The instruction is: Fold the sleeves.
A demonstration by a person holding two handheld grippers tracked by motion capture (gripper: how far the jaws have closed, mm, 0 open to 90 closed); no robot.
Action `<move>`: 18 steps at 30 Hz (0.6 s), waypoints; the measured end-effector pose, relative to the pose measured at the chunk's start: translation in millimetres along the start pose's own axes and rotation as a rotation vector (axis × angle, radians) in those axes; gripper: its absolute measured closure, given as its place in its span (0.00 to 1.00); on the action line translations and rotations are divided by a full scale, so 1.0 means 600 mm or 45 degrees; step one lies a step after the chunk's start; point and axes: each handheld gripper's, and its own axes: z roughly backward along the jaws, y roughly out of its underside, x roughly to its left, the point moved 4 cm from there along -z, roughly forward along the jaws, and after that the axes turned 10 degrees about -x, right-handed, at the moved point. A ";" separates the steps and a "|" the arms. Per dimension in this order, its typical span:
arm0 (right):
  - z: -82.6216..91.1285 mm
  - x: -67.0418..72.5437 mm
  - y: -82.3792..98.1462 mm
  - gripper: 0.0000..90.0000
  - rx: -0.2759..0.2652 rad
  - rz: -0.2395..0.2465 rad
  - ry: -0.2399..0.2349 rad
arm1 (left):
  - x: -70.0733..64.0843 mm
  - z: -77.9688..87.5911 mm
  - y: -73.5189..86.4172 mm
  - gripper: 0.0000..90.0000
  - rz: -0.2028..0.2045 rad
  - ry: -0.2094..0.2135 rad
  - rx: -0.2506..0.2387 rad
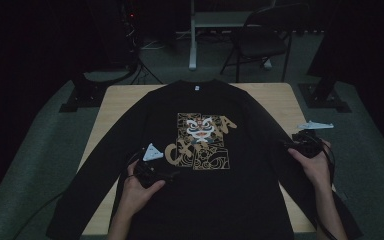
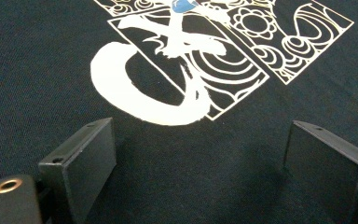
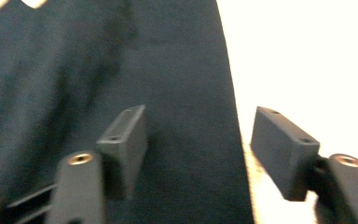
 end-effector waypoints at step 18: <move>-0.010 -0.011 -0.009 0.96 -0.026 -0.041 0.065 | -0.004 0.000 0.001 0.11 -0.023 -0.012 0.009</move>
